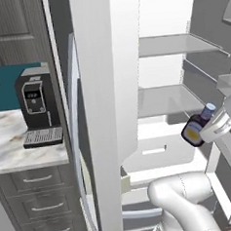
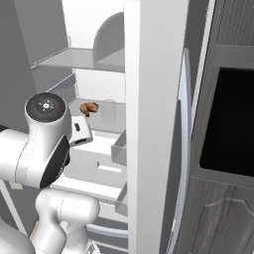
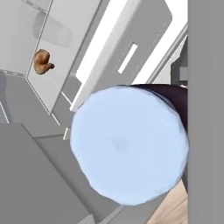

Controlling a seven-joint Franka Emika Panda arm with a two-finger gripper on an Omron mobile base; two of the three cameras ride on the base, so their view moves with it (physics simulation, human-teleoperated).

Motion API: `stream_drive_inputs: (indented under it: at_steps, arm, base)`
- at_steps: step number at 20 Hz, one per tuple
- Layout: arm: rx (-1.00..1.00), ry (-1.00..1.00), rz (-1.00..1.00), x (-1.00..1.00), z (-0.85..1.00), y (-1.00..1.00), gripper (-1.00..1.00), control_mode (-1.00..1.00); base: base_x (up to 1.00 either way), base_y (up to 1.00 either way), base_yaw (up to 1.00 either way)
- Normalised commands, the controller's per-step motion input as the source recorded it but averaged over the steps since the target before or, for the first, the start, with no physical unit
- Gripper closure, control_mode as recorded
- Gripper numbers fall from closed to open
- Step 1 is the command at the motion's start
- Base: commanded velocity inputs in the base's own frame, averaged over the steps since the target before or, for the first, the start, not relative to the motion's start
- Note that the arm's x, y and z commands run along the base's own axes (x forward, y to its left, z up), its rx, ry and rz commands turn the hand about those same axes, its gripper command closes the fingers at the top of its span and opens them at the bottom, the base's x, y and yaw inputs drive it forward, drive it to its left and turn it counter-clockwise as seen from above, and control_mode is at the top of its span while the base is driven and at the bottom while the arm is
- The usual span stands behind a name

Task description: Place the condiment bottle and mayonnaise from the counter to the top shelf of the fridge. If the existing items in the fridge are on the top shelf, move them to other shelves.

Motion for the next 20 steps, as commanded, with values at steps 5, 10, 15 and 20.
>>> stream_drive_inputs:
  at_steps: [5, 10, 15, 20]
  arm:
    - [0.00, 0.00, 0.00, 0.00, 0.00, 0.00, 1.00, 1.00]
    - [0.01, -0.04, -0.05, 0.13, 0.20, -0.01, 1.00, -1.00]
    - [0.05, -0.19, -0.17, 0.41, 0.73, -0.11, 1.00, -1.00]
    - [0.08, -0.24, -0.23, 0.64, 0.72, -0.12, 1.00, -1.00]
  base:
    - [0.47, 0.00, -0.01]
    - [0.24, 0.00, -0.05]
    - [0.00, 0.00, 0.00]
    - [0.00, 0.00, 0.00]
